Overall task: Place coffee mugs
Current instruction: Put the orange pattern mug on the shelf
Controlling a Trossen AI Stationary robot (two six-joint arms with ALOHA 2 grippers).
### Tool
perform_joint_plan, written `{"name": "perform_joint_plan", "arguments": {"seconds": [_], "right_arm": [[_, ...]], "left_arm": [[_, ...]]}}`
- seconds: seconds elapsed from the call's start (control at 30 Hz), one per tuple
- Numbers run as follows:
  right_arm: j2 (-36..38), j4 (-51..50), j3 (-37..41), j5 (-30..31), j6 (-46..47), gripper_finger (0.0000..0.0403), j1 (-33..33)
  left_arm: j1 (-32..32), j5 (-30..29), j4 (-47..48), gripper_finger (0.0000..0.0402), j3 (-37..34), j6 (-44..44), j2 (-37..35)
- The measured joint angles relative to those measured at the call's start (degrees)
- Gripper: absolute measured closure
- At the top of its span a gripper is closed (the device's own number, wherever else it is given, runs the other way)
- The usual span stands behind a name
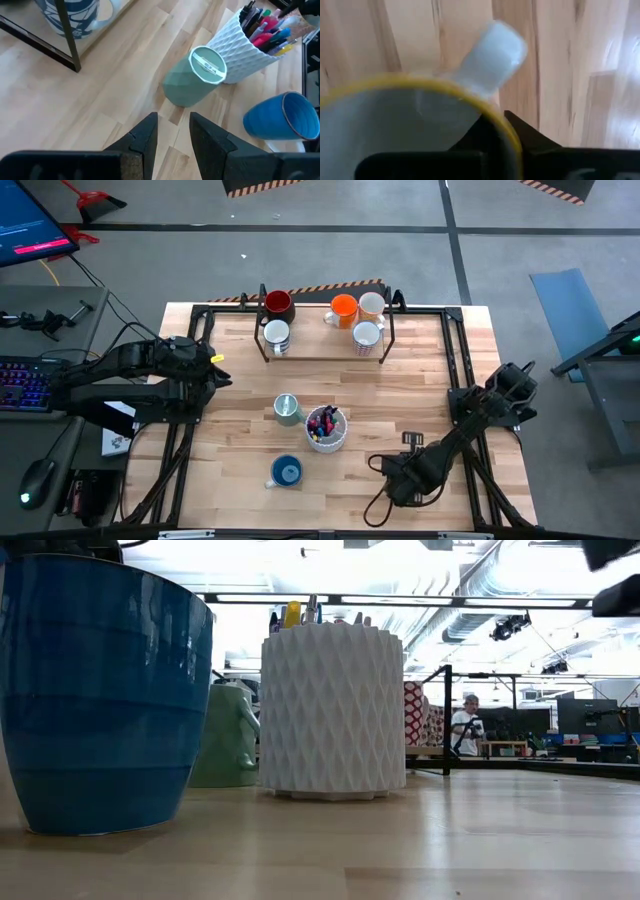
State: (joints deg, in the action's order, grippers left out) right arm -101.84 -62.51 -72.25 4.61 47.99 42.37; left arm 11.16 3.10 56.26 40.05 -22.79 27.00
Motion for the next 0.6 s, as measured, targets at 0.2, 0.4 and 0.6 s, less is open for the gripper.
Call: {"name": "perform_joint_plan", "arguments": {"seconds": [0.2,0.4,0.6], "right_arm": [[0.2,-2.5,-0.3,3.2,0.2,0.0397,-0.7],[2.1,-7.3,0.0,11.3,1.0,0.0401,-3.4],[6.7,-13.0,0.0,18.8,-0.4,0.0402,-8.6]], "left_arm": [[0.0,-2.4,0.0,0.0298,0.0,3.0,0.0],[0.0,-2.6,0.0,0.0298,0.0,3.5,0.0],[0.0,-2.6,0.0,0.0298,0.0,3.5,0.0]]}}
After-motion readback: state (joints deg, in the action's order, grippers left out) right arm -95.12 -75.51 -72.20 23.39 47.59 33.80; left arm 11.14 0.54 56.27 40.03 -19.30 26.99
